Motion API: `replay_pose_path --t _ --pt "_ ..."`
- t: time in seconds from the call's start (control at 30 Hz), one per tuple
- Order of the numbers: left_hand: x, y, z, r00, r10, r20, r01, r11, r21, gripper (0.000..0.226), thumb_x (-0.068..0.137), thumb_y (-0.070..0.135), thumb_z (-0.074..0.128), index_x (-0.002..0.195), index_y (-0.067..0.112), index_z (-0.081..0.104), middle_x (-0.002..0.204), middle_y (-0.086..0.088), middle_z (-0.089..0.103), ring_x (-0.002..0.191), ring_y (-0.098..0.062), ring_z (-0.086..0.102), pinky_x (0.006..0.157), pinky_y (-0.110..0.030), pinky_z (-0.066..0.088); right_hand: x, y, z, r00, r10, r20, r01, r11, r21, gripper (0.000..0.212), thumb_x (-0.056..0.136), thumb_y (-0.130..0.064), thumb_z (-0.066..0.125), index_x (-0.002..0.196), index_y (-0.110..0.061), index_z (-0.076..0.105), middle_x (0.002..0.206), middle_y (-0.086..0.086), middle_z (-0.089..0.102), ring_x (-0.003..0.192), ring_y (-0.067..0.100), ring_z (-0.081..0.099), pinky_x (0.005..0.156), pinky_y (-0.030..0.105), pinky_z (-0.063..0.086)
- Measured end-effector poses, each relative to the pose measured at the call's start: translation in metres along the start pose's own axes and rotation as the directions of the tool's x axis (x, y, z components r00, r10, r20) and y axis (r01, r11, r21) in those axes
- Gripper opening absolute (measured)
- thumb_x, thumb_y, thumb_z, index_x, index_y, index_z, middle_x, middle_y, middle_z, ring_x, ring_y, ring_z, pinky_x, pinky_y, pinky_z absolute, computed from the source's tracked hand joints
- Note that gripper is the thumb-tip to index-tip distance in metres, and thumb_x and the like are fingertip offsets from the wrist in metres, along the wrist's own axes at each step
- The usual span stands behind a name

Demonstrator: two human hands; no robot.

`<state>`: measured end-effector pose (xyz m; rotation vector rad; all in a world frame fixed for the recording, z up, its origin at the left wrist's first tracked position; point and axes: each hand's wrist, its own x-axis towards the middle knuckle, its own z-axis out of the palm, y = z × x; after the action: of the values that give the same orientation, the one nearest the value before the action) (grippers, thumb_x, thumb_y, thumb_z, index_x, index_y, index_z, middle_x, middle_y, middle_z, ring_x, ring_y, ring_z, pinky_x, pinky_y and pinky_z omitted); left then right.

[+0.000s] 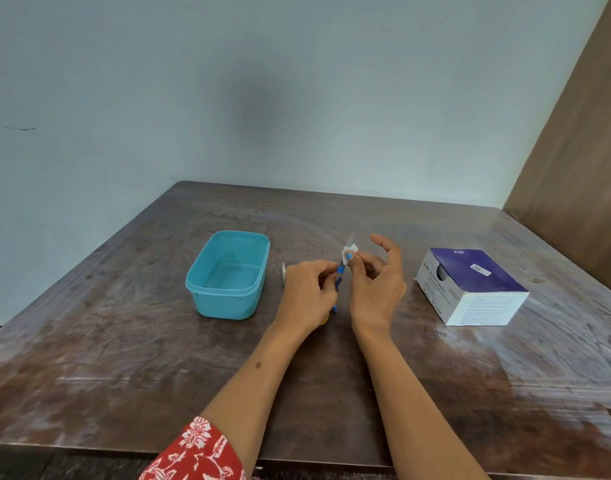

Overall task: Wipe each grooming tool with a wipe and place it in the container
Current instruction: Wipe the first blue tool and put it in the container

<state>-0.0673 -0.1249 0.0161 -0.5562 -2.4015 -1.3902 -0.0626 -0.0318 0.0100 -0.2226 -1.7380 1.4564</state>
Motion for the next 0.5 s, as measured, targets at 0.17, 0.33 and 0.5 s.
replay_pose_path --t 0.17,0.33,0.5 --pt "-0.0015 0.0011 0.0015 0.995 0.024 0.099 -0.029 0.998 0.047 0.024 0.087 0.007 0.057 0.108 0.008 0.067 0.096 -0.009 0.071 0.082 -0.014 0.065 0.082 -0.026 0.053 0.0039 -0.0035 -0.0023 0.992 0.022 -0.124 -0.016 0.999 0.046 0.043 0.085 -0.007 0.065 0.123 -0.018 0.047 0.074 -0.014 0.065 0.07 -0.008 0.06 0.069 0.002 0.041" --pt "-0.0017 0.001 0.0001 0.999 0.041 0.006 -0.041 0.997 0.058 0.02 0.087 0.006 0.057 0.103 0.007 0.069 0.09 -0.008 0.072 0.08 -0.013 0.065 0.077 -0.024 0.054 0.0013 -0.002 0.0001 0.999 0.013 -0.037 -0.012 0.999 0.039 0.046 0.084 -0.01 0.067 0.124 -0.016 0.044 0.07 -0.016 0.065 0.069 -0.005 0.061 0.07 0.007 0.044" --pt "-0.0015 -0.0005 0.0007 0.999 0.035 -0.017 -0.034 0.998 0.059 0.02 0.087 0.006 0.056 0.102 0.007 0.069 0.092 -0.008 0.072 0.082 -0.012 0.066 0.069 -0.008 0.046 0.001 -0.002 0.0006 1.0 0.026 -0.008 -0.026 0.999 0.03 0.048 0.084 -0.008 0.066 0.125 -0.016 0.042 0.067 -0.013 0.064 0.066 -0.005 0.06 0.067 0.006 0.042"
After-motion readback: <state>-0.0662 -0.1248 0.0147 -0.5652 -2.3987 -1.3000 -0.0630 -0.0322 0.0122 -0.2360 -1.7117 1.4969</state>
